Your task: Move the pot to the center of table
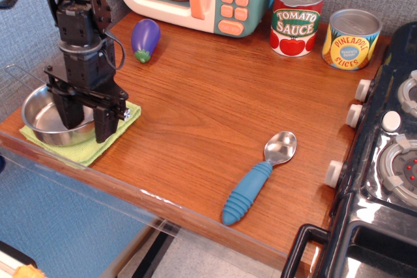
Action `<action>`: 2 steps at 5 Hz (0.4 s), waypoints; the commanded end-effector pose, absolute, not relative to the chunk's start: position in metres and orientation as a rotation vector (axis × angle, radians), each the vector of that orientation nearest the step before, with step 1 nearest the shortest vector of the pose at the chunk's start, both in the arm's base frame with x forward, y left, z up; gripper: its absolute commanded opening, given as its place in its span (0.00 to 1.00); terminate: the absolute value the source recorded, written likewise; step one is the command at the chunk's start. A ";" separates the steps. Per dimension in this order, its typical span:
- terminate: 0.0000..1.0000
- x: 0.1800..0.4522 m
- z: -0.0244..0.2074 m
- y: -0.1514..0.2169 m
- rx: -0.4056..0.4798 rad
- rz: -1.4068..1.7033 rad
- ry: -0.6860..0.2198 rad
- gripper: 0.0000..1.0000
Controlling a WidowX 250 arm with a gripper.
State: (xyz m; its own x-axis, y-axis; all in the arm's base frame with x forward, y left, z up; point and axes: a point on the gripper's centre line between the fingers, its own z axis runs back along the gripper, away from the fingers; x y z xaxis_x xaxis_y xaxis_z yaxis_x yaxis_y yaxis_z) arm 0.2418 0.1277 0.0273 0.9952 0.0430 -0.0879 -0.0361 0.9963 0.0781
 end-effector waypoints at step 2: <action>0.00 0.237 0.056 0.117 0.061 -0.018 0.033 0.00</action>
